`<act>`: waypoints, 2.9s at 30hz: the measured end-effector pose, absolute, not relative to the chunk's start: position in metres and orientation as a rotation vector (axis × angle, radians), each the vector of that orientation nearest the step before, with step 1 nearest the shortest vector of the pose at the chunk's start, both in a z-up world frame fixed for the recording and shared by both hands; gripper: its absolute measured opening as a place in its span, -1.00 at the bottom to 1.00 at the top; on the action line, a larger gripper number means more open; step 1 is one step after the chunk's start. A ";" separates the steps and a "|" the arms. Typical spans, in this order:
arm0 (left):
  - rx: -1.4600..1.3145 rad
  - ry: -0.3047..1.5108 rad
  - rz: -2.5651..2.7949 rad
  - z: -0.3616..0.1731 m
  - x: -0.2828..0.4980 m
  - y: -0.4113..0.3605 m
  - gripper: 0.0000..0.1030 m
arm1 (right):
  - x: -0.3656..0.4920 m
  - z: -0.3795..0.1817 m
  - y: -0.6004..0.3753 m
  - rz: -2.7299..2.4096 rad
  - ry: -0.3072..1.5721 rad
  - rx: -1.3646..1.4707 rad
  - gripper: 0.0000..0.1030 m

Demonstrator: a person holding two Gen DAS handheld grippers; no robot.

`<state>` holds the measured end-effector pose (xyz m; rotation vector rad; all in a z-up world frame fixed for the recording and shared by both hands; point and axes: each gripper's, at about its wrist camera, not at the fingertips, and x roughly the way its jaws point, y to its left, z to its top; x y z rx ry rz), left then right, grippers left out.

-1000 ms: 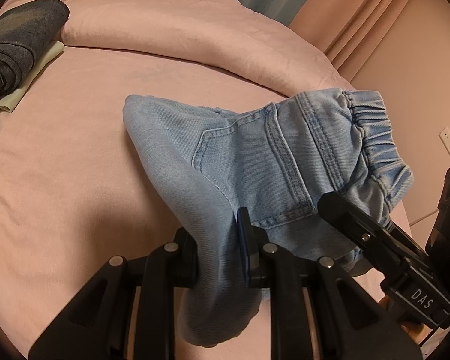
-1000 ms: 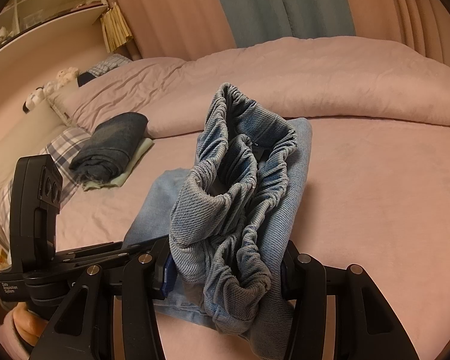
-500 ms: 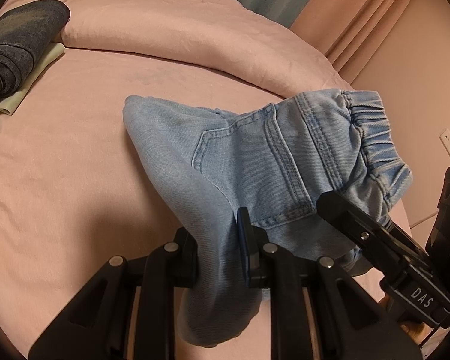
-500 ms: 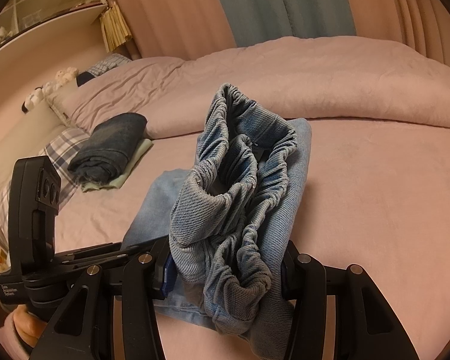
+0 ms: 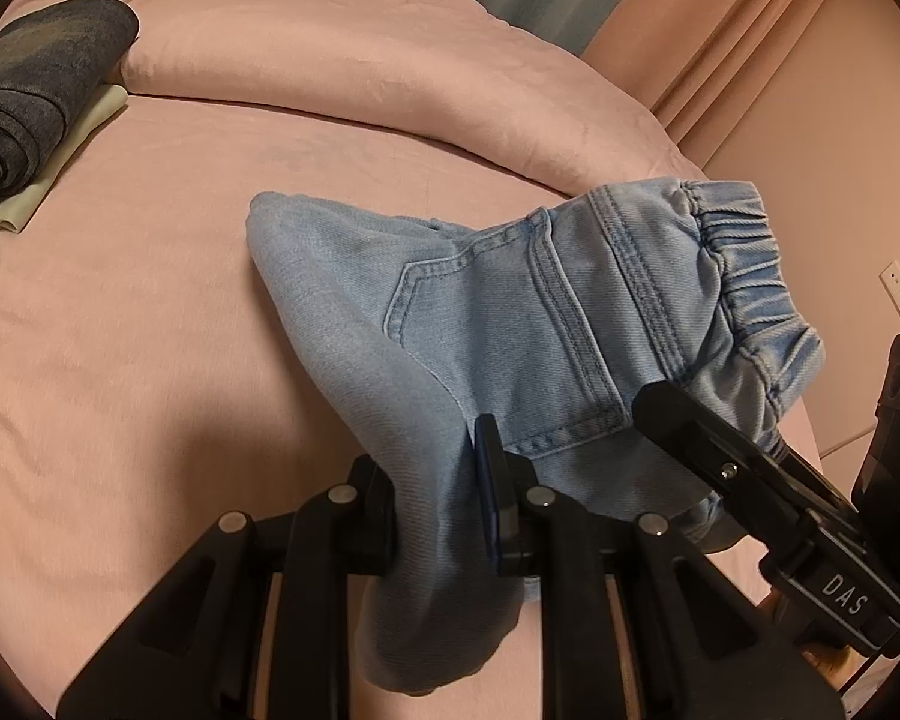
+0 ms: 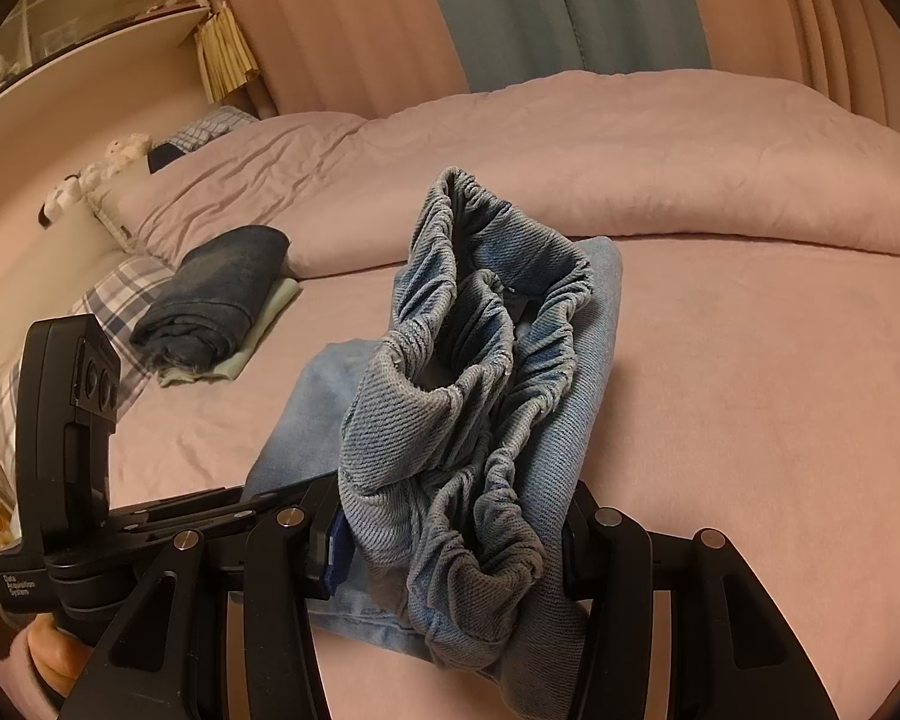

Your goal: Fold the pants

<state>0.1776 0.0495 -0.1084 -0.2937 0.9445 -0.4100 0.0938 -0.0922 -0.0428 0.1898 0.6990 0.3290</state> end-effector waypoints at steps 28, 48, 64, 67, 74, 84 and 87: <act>-0.274 0.956 -0.392 -0.108 0.181 0.045 -0.64 | 0.081 -0.048 -0.096 0.311 0.730 0.205 0.02; -0.225 0.959 -0.363 -0.106 0.179 0.036 -0.62 | 0.118 -0.050 -0.113 0.283 0.775 0.227 0.02; -0.200 0.968 -0.345 -0.104 0.181 0.027 -0.59 | 0.127 -0.053 -0.112 0.265 0.797 0.234 0.02; -0.197 0.968 -0.344 -0.104 0.182 0.027 -0.59 | 0.128 -0.054 -0.113 0.264 0.800 0.234 0.02; -0.193 0.968 -0.340 -0.104 0.182 0.025 -0.59 | 0.129 -0.055 -0.113 0.263 0.801 0.234 0.02; -0.178 0.969 -0.335 -0.105 0.181 0.023 -0.59 | 0.130 -0.058 -0.114 0.259 0.806 0.232 0.03; -0.172 0.969 -0.334 -0.105 0.182 0.023 -0.59 | 0.131 -0.059 -0.114 0.257 0.810 0.229 0.03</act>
